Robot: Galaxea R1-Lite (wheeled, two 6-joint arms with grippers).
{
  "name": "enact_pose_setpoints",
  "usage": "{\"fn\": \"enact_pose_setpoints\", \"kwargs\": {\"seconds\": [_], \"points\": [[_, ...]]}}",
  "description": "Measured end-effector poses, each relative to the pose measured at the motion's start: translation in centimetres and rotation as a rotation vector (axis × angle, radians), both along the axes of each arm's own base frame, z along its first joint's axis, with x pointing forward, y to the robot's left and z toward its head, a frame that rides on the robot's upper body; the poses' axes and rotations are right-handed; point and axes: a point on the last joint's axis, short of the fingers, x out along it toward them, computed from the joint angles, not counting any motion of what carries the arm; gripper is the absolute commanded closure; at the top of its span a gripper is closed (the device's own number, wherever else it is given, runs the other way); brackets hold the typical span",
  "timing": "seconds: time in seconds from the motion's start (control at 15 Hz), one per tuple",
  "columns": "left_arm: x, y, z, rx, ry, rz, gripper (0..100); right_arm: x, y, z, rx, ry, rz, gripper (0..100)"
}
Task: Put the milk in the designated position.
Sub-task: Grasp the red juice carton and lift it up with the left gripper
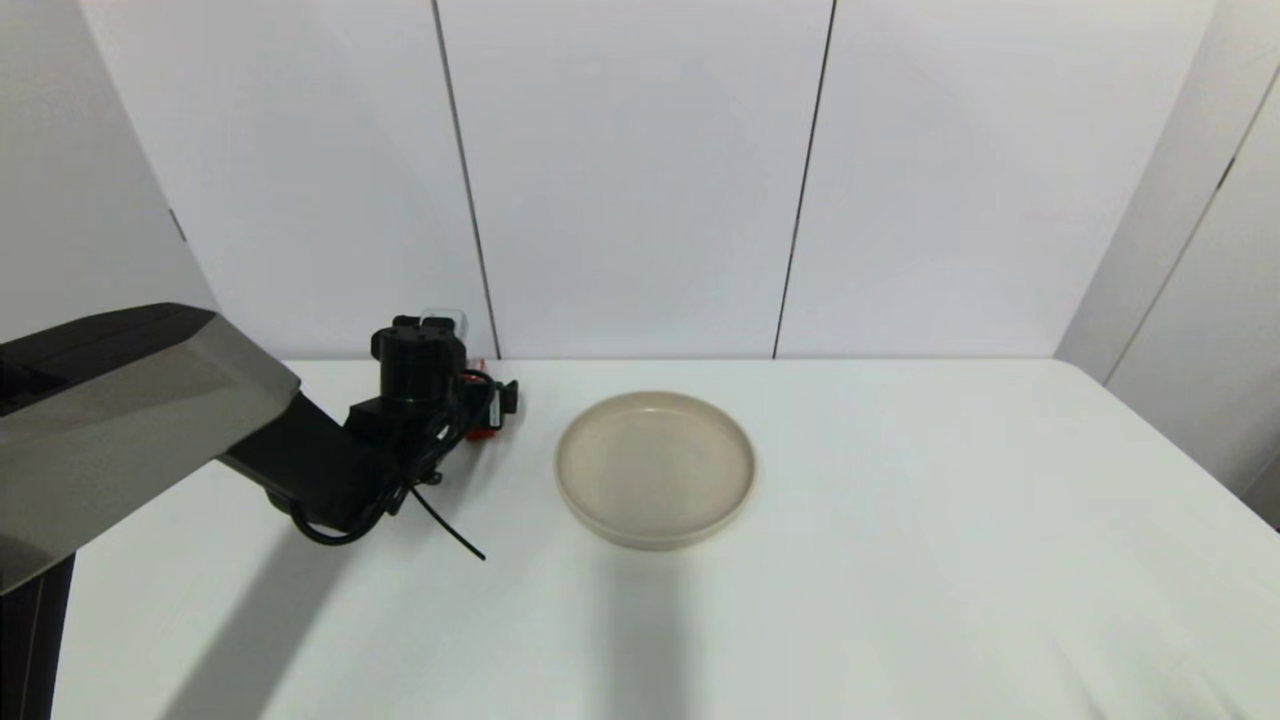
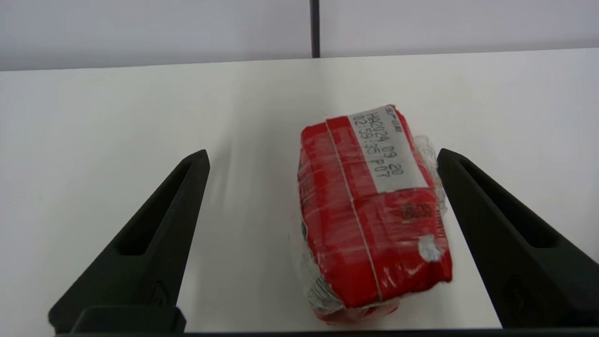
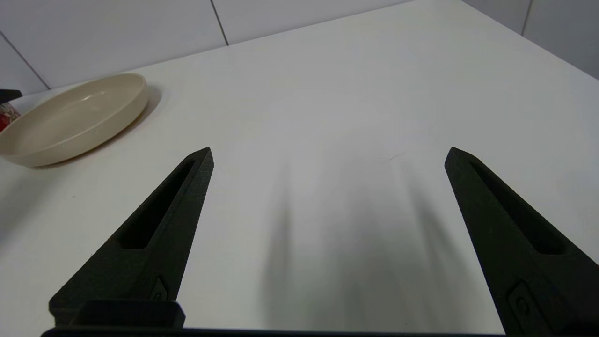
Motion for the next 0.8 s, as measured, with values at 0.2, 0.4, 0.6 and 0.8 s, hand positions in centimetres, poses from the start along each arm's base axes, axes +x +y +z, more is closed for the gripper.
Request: {"fn": "enact_pose_setpoints", "kwargs": {"seconds": [0.2, 0.4, 0.6, 0.8], "points": [[0.06, 0.01, -0.17, 0.001, 0.004, 0.001, 0, 0.00, 0.00, 0.00, 0.000, 0.000, 0.000, 0], [0.10, -0.01, -0.31, 0.002, 0.006, 0.000, 100, 0.00, 0.00, 0.00, 0.000, 0.000, 0.000, 0], [0.19, -0.03, -0.45, 0.001, 0.002, 0.002, 100, 0.00, 0.00, 0.00, 0.000, 0.000, 0.000, 0], [0.22, -0.05, -0.54, 0.002, 0.004, 0.001, 100, 0.00, 0.00, 0.00, 0.000, 0.000, 0.000, 0]]}}
